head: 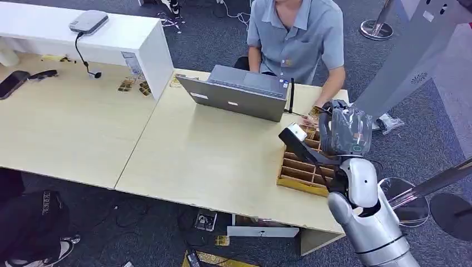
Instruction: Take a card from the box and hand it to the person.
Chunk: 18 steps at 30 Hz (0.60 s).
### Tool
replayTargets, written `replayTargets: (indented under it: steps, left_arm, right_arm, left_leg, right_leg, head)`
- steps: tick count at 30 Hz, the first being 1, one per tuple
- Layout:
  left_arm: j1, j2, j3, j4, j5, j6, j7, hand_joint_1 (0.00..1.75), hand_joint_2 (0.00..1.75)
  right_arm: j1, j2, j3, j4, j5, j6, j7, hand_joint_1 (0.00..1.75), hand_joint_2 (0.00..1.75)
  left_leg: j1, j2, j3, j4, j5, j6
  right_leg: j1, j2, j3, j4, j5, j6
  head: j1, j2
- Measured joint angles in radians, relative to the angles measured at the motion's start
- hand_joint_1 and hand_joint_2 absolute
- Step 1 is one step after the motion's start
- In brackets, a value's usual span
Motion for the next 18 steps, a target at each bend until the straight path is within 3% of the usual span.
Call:
replayTargets:
  steps: [18]
  left_arm:
    - [-0.002,0.000,-0.001,0.000,0.000,-0.012,0.000,0.00,0.00]
  right_arm:
    - [0.003,0.000,-0.006,-0.008,-0.015,0.013,-0.018,1.75,1.75]
  left_leg:
    - [0.000,0.000,0.000,0.000,0.000,0.000]
  right_leg:
    - [0.000,0.000,0.000,0.000,0.000,0.000]
  head:
    - [0.000,0.000]
